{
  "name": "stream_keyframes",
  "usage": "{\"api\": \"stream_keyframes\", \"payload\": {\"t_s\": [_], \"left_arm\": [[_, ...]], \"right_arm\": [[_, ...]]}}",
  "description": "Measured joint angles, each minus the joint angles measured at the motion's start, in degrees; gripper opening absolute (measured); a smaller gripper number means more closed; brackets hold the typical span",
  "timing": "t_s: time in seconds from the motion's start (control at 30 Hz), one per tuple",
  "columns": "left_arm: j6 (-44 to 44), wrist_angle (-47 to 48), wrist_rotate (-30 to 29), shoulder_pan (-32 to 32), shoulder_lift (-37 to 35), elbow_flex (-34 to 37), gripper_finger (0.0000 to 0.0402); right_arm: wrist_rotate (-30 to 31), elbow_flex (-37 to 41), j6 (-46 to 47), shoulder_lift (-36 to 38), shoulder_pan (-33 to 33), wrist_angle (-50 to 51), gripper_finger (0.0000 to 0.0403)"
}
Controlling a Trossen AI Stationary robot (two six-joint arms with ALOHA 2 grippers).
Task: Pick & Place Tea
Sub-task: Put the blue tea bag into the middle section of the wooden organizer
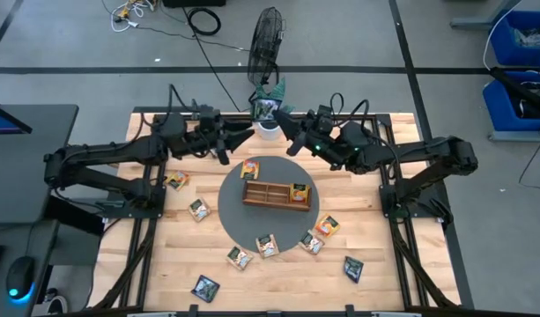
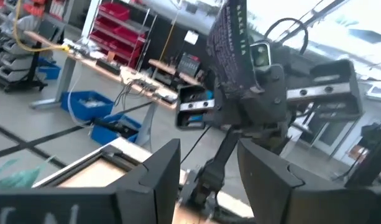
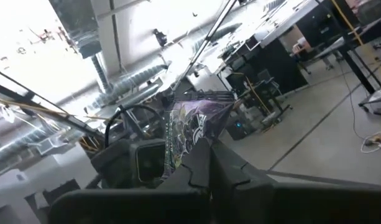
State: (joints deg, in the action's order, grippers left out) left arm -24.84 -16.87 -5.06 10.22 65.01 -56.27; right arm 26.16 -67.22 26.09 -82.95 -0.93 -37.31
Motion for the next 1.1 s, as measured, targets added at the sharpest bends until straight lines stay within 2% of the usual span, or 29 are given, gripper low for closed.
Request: {"api": "stream_keyframes", "payload": {"t_s": [0.27, 0.77, 0.93, 1.1], "left_arm": [[2.99, -10.03, -0.01, 0.00, 2.68, -0.01, 0.0165], [1.61, -12.24, -0.56, 0.84, 3.93, -0.03, 0.0162], [0.27, -12.34, -0.56, 1.45, 4.48, 0.00, 0.0126], [0.35, -12.84, -0.41, 1.55, 4.46, 0.00, 0.0049]], "right_arm": [[1.06, 0.00, -1.10, 0.06, 0.00, -0.20, 0.0000], [0.25, 0.00, -0.99, 0.06, 0.00, -0.13, 0.0000], [0.18, 0.00, -0.76, 0.06, 0.00, 0.17, 0.0000], [-0.01, 0.00, -0.64, 0.10, -0.02, 0.92, 0.0000]]}}
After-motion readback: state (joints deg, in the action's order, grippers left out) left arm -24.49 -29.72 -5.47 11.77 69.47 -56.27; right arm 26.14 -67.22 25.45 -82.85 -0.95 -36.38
